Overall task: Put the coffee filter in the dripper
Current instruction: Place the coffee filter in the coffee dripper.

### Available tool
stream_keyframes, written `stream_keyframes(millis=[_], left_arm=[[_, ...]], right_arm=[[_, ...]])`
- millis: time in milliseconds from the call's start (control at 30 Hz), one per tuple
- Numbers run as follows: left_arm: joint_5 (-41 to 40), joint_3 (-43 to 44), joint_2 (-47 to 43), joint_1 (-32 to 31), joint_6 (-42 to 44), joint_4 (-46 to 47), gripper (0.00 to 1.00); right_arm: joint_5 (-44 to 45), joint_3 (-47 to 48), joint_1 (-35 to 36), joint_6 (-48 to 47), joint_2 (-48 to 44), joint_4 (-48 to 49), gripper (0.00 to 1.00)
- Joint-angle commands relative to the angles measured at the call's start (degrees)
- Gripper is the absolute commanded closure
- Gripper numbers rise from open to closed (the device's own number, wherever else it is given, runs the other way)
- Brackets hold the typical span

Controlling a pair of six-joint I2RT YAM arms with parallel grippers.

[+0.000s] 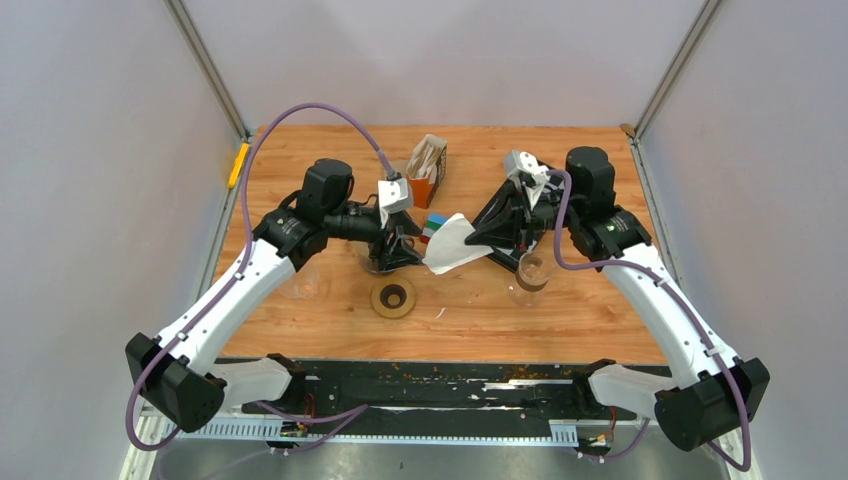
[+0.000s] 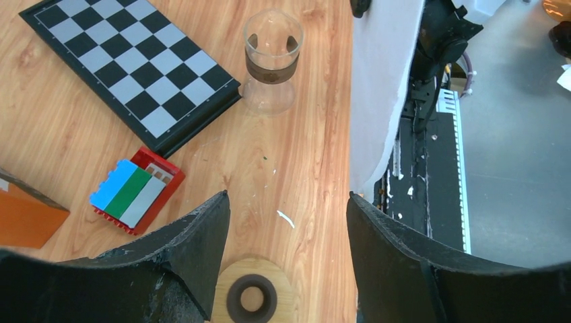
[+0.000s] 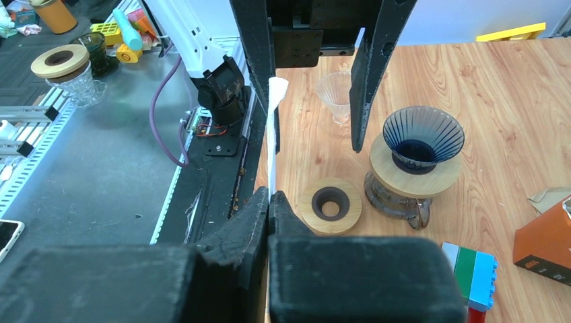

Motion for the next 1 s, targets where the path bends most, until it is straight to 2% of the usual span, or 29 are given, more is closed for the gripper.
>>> stream_keyframes(millis=[0,967], left_arm=[[2.3,1.6,-0.2,-0.3,-1.2,1.7,0.29],[4.2,0.9,-0.9,-0.4,-0.3,1.0,0.30]], right_arm=[[0.4,-0.1,-0.2,0.3,0.5,2.3,1.00],[4.3,-0.6,-0.2,-0.6,2.0,1.9,1.00]])
